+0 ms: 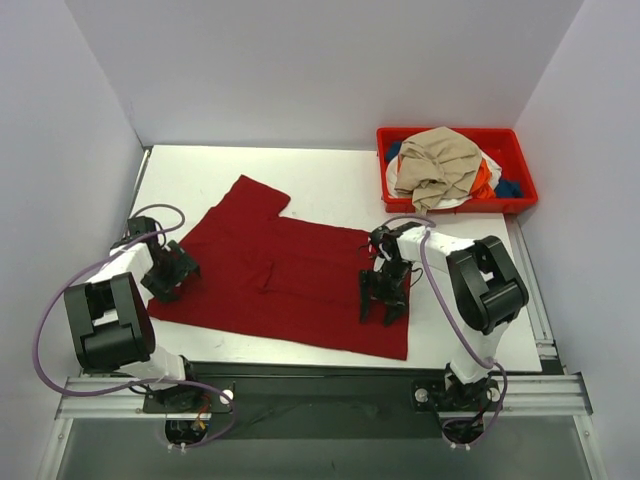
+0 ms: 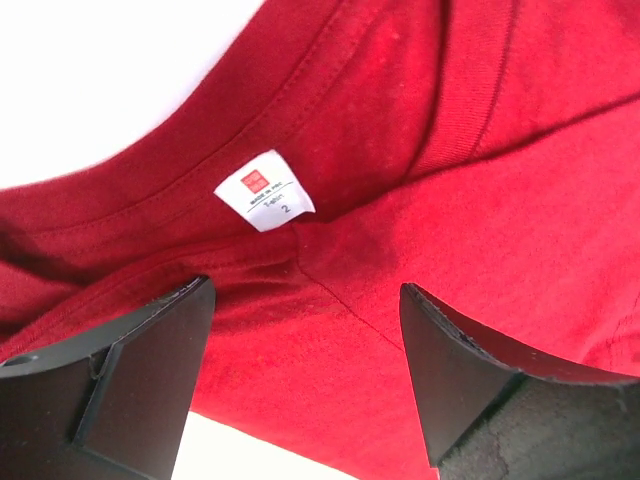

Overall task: Fold and stack the t-shirts
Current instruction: Fold the flattened tshirt in 1/3 of the way

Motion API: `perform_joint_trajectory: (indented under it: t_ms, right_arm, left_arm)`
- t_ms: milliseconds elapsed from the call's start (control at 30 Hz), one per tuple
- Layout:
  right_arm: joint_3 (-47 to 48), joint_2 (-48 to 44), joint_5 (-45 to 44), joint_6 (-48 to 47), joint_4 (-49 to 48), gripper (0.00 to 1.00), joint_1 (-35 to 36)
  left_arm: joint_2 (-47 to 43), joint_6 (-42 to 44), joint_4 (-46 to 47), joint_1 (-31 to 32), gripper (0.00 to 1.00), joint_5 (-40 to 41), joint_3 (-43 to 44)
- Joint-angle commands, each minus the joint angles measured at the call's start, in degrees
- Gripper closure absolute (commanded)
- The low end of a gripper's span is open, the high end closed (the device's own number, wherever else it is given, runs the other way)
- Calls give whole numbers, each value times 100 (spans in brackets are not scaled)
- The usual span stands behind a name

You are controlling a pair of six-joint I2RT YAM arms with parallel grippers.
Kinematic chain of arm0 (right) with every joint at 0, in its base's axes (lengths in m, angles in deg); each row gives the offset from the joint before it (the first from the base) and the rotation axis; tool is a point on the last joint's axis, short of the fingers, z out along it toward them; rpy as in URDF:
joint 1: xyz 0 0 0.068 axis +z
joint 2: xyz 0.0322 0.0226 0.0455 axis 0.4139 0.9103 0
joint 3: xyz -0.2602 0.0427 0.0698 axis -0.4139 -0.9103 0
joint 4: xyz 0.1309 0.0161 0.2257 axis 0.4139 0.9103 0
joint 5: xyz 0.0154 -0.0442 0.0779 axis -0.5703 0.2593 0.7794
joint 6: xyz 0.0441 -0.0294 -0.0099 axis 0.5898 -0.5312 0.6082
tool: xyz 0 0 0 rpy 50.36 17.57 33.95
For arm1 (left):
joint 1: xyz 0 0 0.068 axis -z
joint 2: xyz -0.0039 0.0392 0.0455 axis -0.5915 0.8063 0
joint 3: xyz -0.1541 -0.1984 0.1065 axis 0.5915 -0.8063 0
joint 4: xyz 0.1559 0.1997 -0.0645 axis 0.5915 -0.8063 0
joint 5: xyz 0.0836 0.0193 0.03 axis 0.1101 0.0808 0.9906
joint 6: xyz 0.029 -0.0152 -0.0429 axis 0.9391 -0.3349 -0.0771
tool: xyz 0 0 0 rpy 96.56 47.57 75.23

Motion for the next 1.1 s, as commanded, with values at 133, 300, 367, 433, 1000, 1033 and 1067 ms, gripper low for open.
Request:
perform_joint_trajectory:
  t_ms: [133, 300, 367, 433, 1000, 1033, 1067]
  right_arm:
    - [-680, -31, -242, 114, 74, 39, 522]
    - [-618, -119, -418, 114, 162, 39, 602]
    - [-540, -146, -480, 79, 241, 39, 602]
    - [-460, -224, -594, 35, 346, 39, 611]
    - [1104, -25, -1491, -343, 452, 38, -66]
    - [1157, 73, -1447, -352, 434, 38, -66]
    - [1201, 170, -1403, -352, 417, 38, -57]
  left_arm:
    - [-928, -286, -753, -77, 14, 322, -409]
    - [-1307, -330, -1016, -104, 13, 532, -436]
    - [-1404, -339, -1060, -130, 13, 612, -401]
    - [-1457, -348, -1096, -121, 12, 595, -375]
    - [201, -541, 888, 1891, 12, 69, 1207]
    - [343, -567, 908, 1891, 12, 6, 1260]
    - [475, -593, 882, 1883, 12, -55, 1304]
